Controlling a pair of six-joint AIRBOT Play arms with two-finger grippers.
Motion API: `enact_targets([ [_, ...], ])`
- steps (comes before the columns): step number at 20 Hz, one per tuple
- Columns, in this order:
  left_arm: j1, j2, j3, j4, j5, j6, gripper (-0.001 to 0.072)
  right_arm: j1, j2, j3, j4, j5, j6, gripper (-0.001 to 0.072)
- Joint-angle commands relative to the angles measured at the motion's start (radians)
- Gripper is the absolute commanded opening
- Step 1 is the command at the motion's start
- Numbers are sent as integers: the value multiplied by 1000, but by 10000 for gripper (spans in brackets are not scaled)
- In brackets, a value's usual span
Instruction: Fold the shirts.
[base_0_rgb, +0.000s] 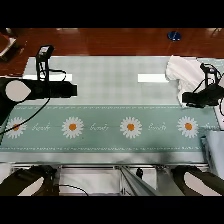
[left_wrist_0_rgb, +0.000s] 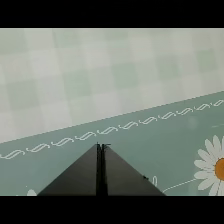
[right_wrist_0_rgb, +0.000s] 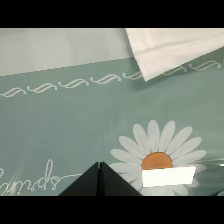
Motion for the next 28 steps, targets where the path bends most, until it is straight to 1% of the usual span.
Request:
enact_targets([
  [1, 0, -1, 0, 0, 0, 1, 23, 0, 1, -1, 0, 0, 0, 22],
  [13, 0, -1, 0, 0, 0, 1, 23, 0, 1, 0, 5, -11, 4, 22],
  [16, 0, -1, 0, 0, 2, 1, 22, 2, 1, 0, 8, -117, 3, 22],
  [20, 0, -1, 0, 0, 131, -3, 22, 2, 1, -1, 8, -212, 3, 22],
  [21, 0, -2, 0, 0, 164, -3, 23, 2, 1, -1, 8, -258, 2, 22],
  [22, 1, -7, 0, 1, 216, -3, 56, 2, 0, -1, -2, -332, -6, 24],
  [23, 4, -18, 0, 0, 267, -3, 248, 1, -2, -1, -40, -448, -6, 130],
  [24, 6, -33, 0, 0, 311, -7, 581, -4, -4, -1, -93, -566, -3, 584],
  [25, 12, -52, 0, 1, 351, -10, 702, -9, -11, 2, -173, -697, 10, 635],
  [26, 28, -76, 0, 0, 375, -11, 702, -19, -21, 15, -233, -796, 37, 634],
  [27, 48, -101, 0, 0, 377, -11, 702, -41, -43, 45, -269, -875, 100, 633],
  [28, 67, -122, 0, 0, 376, -11, 701, -72, -85, 90, -270, -914, 168, 631],
])
